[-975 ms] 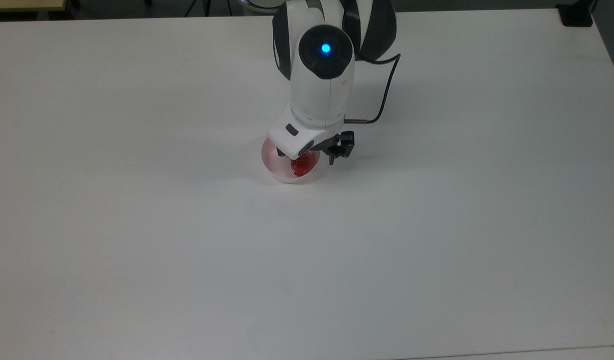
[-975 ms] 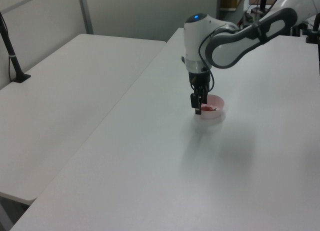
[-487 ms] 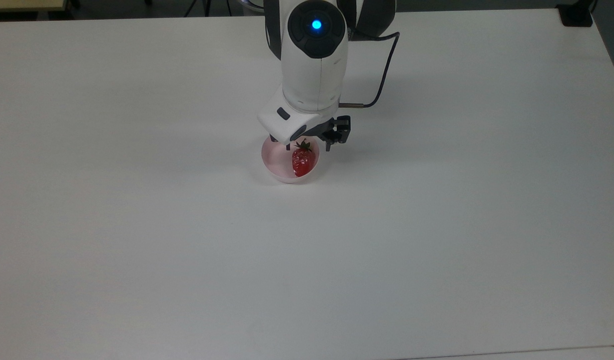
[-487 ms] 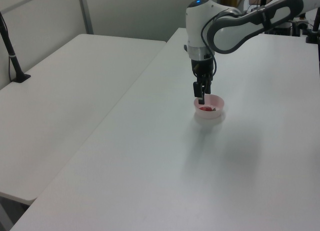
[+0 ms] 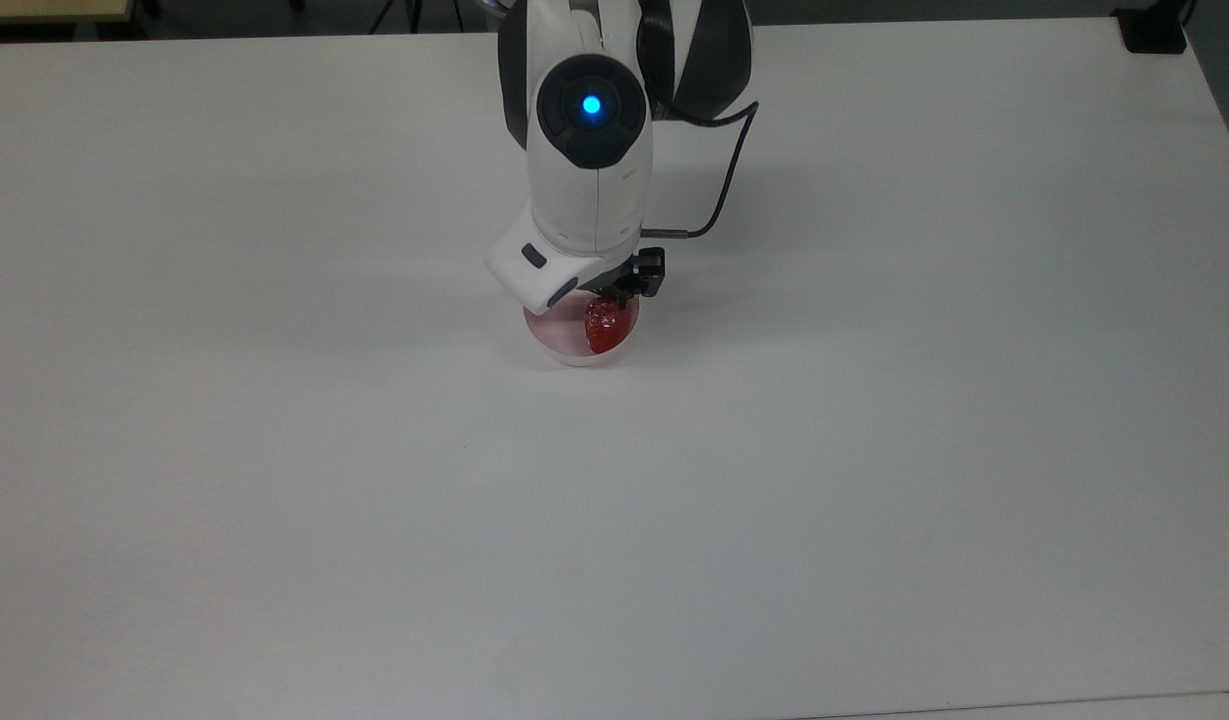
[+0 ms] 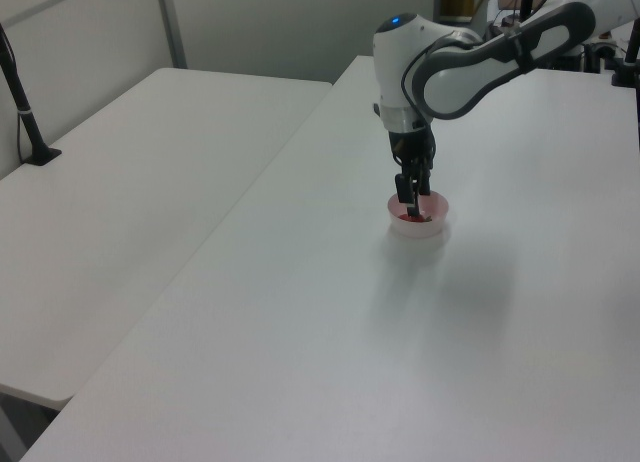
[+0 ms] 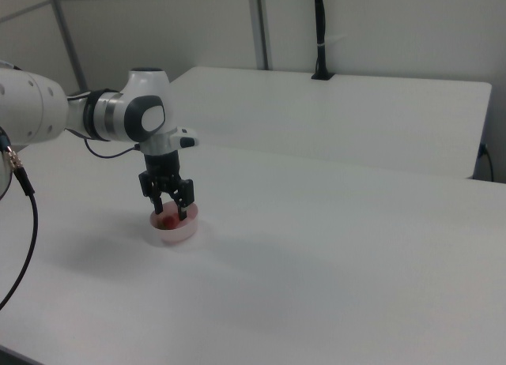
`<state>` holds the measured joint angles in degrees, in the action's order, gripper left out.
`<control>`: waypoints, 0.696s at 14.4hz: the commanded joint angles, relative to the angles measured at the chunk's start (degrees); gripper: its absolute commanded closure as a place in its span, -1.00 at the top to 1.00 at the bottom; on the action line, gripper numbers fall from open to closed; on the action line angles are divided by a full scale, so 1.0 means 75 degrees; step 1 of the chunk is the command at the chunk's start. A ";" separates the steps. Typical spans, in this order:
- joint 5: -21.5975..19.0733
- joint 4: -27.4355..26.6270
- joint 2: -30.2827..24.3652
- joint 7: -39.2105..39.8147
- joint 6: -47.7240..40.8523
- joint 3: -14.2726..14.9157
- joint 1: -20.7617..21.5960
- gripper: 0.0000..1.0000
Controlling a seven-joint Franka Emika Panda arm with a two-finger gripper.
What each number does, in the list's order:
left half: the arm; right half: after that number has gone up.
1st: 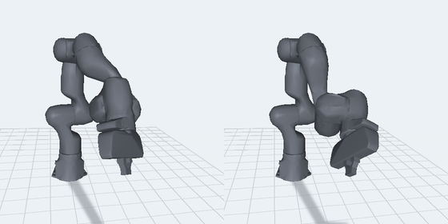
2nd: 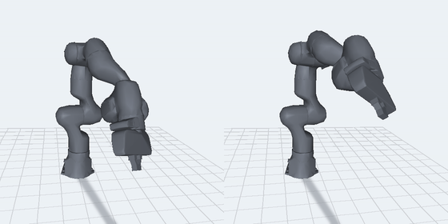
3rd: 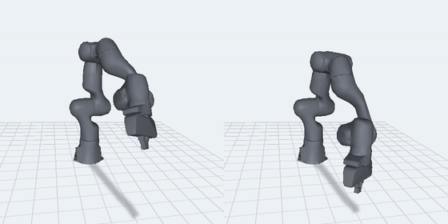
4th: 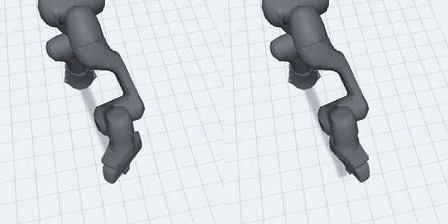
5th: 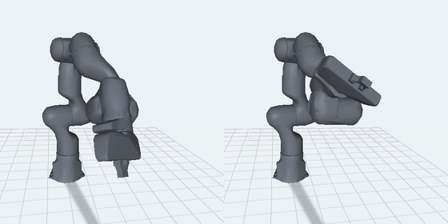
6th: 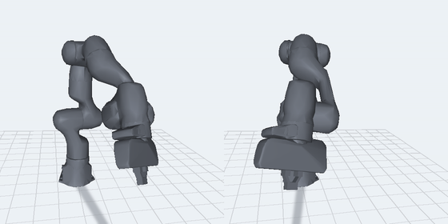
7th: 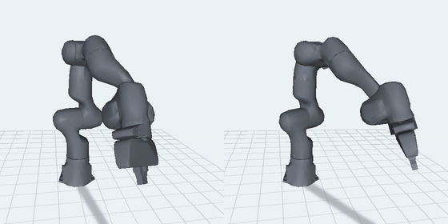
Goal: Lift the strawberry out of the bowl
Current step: 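Close the gripper fingers around the red strawberry inside the bowl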
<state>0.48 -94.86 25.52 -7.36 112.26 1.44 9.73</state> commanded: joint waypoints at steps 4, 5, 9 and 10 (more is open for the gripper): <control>-0.0181 -0.0289 0.0218 -0.0085 0.0675 0.0066 0.0167 0.40; -0.0169 -0.0313 0.0277 -0.0085 0.0839 0.0054 0.0167 0.35; -0.0158 -0.0313 0.0277 -0.0015 0.0829 0.0054 0.0167 -0.20; -0.0158 -0.0302 0.0266 -0.0015 0.0805 0.0054 0.0167 -0.24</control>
<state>0.38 -96.13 28.22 -7.54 117.37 1.33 10.32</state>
